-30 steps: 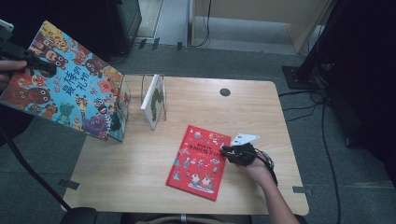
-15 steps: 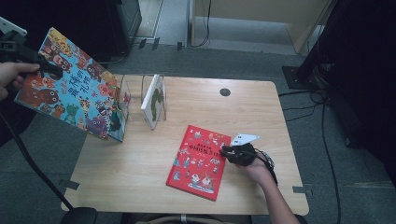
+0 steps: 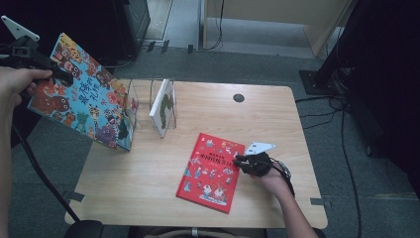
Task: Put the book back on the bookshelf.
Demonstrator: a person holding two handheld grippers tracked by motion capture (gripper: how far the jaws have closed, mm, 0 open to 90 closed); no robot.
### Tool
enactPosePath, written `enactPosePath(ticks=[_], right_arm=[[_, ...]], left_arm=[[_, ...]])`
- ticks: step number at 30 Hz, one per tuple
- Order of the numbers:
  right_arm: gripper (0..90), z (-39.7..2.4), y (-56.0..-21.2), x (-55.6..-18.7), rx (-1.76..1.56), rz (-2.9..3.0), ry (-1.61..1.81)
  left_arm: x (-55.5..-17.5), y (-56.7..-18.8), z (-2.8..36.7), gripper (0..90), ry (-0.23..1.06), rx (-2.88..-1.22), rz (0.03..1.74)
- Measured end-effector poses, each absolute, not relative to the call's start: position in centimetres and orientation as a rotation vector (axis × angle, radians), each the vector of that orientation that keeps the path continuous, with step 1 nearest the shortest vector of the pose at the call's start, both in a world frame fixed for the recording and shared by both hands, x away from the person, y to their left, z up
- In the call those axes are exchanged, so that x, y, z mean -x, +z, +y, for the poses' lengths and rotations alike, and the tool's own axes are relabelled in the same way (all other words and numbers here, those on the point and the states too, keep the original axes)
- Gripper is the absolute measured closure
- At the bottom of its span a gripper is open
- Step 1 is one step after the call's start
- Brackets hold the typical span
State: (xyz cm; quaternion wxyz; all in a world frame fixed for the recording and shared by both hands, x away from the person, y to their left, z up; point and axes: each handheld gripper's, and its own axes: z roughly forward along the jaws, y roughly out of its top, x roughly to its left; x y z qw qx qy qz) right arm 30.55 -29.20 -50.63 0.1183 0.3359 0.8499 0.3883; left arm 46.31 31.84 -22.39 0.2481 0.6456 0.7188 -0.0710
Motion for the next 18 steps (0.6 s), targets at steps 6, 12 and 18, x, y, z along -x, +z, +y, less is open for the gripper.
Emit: enactPosePath(ticks=[6, 12, 18], right_arm=[[73.6, -29.2, -50.6, -30.6, -0.984, 2.486, 1.137], [73.5, -29.2, -50.6, -30.5, -0.981, 2.483, 1.13], [73.5, -29.2, -50.6, -30.5, -0.981, 2.484, 1.136]], left_arm=[[-46.5, -21.4, 30.9, 80.9, -0.194, -1.78, 1.945], [-47.0, -20.9, 29.4, 80.9, -0.175, -1.795, 1.928], [-47.7, -22.0, 28.5, 80.5, -0.168, -1.823, 1.945]])
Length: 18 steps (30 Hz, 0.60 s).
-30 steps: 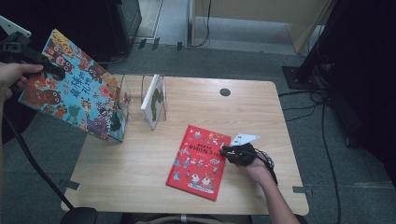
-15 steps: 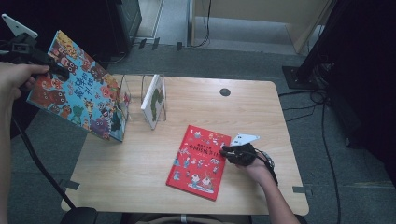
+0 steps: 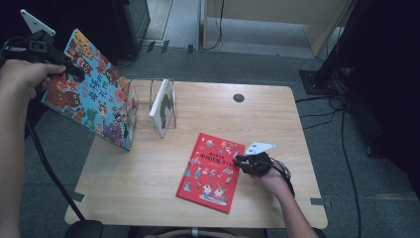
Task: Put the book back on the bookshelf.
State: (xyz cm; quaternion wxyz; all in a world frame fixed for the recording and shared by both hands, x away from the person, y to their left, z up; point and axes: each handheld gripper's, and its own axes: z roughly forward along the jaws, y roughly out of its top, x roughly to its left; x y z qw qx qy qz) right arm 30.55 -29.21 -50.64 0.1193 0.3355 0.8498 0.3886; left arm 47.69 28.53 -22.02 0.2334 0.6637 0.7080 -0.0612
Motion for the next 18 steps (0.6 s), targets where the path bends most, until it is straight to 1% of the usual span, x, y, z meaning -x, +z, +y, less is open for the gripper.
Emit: enactPosePath(ticks=[7, 13, 18], right_arm=[[73.6, -29.2, -50.6, -30.6, -0.981, 2.486, 1.136], [73.5, -29.2, -50.6, -30.5, -0.981, 2.484, 1.137], [73.5, -29.2, -50.7, -30.5, -0.981, 2.484, 1.139]], left_arm=[[-48.1, -23.1, 28.2, 80.2, -0.162, -1.844, 1.942], [-48.2, -23.9, 28.1, 79.2, -0.177, -1.823, 1.948], [-48.3, -24.9, 28.0, 79.1, -0.177, -1.857, 1.969]])
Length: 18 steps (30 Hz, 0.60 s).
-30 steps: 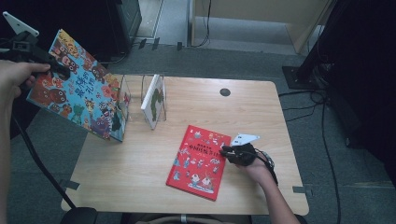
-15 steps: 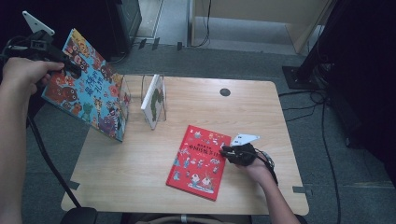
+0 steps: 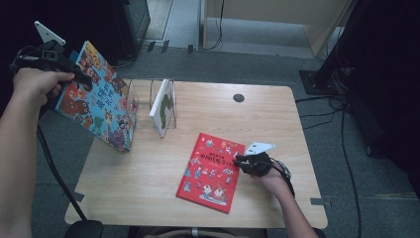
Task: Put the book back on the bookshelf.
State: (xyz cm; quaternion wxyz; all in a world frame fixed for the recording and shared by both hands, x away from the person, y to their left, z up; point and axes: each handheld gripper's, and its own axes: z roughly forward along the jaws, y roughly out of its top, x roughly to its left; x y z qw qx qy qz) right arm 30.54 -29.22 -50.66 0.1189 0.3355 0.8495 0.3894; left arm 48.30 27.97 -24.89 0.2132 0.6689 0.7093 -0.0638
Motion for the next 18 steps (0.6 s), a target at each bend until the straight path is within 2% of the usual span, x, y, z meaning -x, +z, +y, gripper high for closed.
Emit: enactPosePath(ticks=[9, 12, 18], right_arm=[[73.1, -29.2, -50.7, -30.5, -0.977, 2.484, 1.138], [73.1, -29.2, -50.7, -30.5, -0.979, 2.484, 1.142], [72.4, -29.3, -50.7, -30.5, -0.982, 2.484, 1.146]], left_arm=[[-48.7, -26.4, 27.1, 77.4, -0.21, -1.935, 1.95], [-48.7, -25.9, 27.0, 75.7, -0.22, -1.873, 1.922], [-48.6, -25.5, 27.1, 75.1, -0.196, -1.886, 1.917]])
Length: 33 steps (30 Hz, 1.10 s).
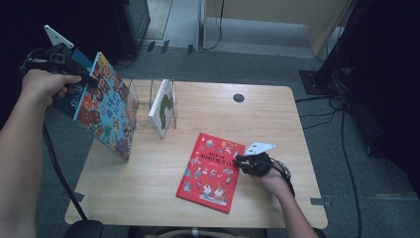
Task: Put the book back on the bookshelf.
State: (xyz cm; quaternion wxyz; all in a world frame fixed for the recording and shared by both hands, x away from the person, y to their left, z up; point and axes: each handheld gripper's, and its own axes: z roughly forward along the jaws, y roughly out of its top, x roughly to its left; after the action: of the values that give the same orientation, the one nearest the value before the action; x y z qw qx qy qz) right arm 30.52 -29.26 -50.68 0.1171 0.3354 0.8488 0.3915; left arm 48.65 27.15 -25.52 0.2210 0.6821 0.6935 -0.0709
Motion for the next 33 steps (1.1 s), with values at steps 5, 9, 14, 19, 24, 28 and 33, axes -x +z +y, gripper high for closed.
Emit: enactPosePath(ticks=[5, 9, 14, 19, 24, 28, 33], right_arm=[[71.3, -29.4, -50.7, -30.6, -0.999, 2.485, 1.169], [69.8, -29.4, -50.7, -30.6, -1.0, 2.485, 1.166], [69.0, -29.6, -50.7, -30.7, -1.021, 2.479, 1.175], [68.3, -29.8, -50.6, -30.8, -1.039, 2.483, 1.166], [67.5, -29.9, -50.6, -31.0, -1.061, 2.477, 1.165], [66.4, -30.1, -50.5, -31.2, -1.073, 2.477, 1.159], [64.1, -30.3, -50.3, -31.6, -1.094, 2.466, 1.164]], left_arm=[[-48.4, -24.5, 27.4, 69.8, -0.166, -1.89, 1.892], [-47.8, -22.6, 28.3, 65.8, -0.09, -1.858, 1.881], [-46.8, -21.6, 28.8, 64.5, -0.091, -1.855, 1.817], [-46.5, -21.6, 28.4, 62.1, -0.074, -1.873, 1.79], [-45.7, -21.6, 27.0, 60.4, -0.043, -1.897, 1.743], [-45.3, -21.5, 26.6, 59.3, -0.028, -1.89, 1.714], [-44.5, -22.0, 25.2, 57.5, -0.023, -1.916, 1.667]])
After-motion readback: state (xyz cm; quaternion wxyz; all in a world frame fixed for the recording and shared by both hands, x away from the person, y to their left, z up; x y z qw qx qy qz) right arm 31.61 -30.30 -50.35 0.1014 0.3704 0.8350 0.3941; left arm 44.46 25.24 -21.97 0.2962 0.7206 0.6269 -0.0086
